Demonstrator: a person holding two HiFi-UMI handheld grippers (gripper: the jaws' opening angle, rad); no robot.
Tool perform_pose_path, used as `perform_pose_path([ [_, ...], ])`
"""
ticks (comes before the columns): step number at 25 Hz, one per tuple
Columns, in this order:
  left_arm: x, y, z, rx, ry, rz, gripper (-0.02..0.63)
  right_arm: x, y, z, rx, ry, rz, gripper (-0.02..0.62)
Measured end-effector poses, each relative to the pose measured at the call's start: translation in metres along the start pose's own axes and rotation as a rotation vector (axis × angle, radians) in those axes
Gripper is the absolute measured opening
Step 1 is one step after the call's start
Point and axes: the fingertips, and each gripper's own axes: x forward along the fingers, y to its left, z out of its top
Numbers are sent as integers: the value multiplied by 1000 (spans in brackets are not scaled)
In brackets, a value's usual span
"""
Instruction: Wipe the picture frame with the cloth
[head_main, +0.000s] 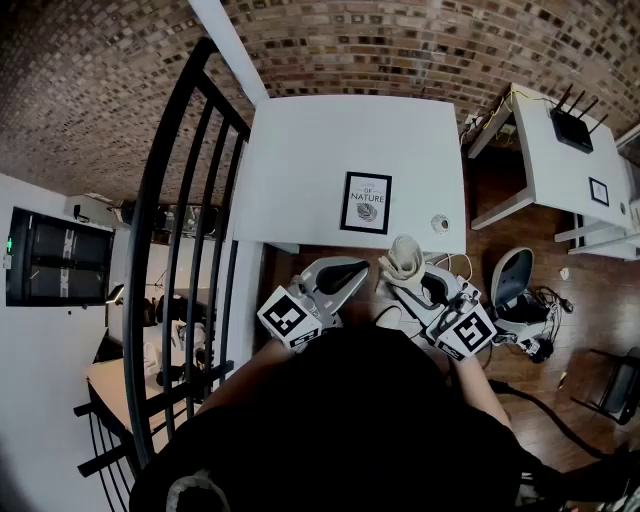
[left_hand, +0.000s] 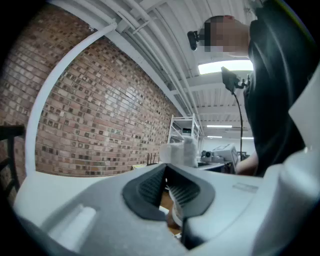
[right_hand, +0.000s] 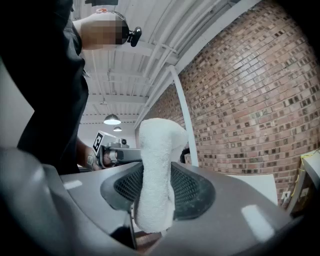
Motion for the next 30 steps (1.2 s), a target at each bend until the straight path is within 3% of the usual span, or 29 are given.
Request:
perform_pose_path([
  [11,47,19,9,39,2,89,2,-2,-46,8,30,-3,64,160],
  [17,40,57,6,24,4,111,2,29,-63,5,30,26,67,160],
  [30,23,193,10,7,16,-21,2,156,-112,5,34,87,-54,160],
])
